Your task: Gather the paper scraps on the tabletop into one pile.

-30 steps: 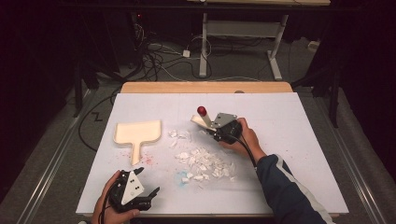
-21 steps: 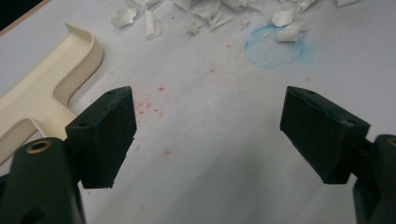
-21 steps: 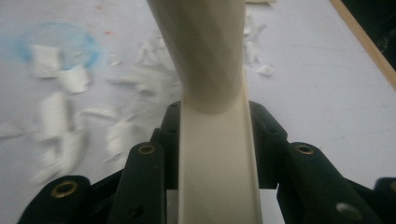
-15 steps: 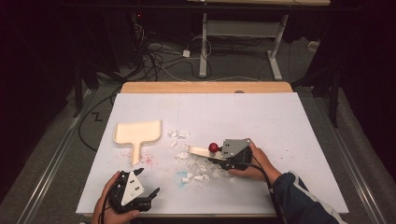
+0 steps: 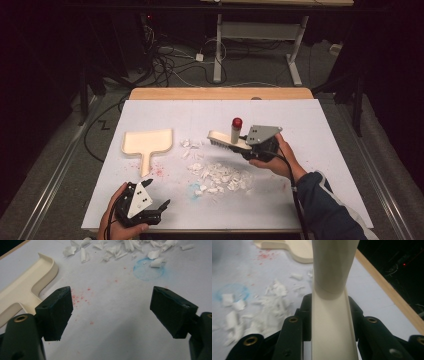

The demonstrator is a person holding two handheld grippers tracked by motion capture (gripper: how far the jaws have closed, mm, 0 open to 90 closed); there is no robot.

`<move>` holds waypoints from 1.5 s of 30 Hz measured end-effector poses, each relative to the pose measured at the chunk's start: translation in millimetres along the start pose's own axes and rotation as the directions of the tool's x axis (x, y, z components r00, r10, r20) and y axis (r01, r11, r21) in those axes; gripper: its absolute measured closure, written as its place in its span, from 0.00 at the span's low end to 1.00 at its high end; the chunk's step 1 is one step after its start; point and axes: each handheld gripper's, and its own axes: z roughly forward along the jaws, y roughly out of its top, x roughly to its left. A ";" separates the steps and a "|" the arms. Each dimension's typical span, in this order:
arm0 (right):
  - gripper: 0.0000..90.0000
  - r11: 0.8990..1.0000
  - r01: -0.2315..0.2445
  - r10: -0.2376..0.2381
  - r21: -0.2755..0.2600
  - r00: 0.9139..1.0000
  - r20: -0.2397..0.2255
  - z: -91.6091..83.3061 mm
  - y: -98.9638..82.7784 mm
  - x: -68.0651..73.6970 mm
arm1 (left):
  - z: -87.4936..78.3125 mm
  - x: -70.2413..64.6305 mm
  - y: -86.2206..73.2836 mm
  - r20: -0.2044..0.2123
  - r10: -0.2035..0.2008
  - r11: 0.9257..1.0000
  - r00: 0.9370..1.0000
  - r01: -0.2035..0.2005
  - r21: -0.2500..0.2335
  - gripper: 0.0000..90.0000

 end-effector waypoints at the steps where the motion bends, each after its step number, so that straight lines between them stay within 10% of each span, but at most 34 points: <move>1: 0.76 1.000 -0.001 0.001 0.001 1.000 0.014 4.6 3.0 -5.0 | 0.1 0.6 -0.3 0.001 -0.002 1.000 1.000 0.002 -0.001 0.19; 8: 0.76 0.998 -0.022 0.018 0.052 0.996 0.084 63.6 20.7 -31.3 | 2.6 1.7 -0.1 0.015 -0.017 1.000 1.000 0.017 0.002 0.19; 15: 0.76 0.996 0.003 -0.010 0.091 0.997 0.077 121.5 35.2 -24.8 | 7.6 -0.3 -1.2 0.027 -0.017 1.000 1.000 0.016 0.021 0.19; 27: 0.76 0.997 0.046 -0.041 0.066 0.996 -0.076 136.6 39.5 -1.3 | 3.4 0.2 -3.4 0.022 -0.017 1.000 1.000 0.017 0.019 0.19; 33: 0.76 0.995 0.093 -0.084 0.028 0.970 -0.229 117.3 32.2 -2.2 | 4.0 1.6 -4.0 0.023 -0.012 1.000 1.000 0.012 0.026 0.19; 37: 0.76 0.990 0.142 -0.130 0.012 0.936 -0.326 101.2 25.5 1.4 | 3.5 1.4 -4.2 0.032 -0.010 1.000 0.999 0.009 0.029 0.19; 45: 0.76 0.980 0.200 -0.184 -0.003 0.898 -0.400 66.0 10.8 13.3 | 3.8 -1.2 -3.9 0.044 -0.005 1.000 0.999 0.003 0.031 0.19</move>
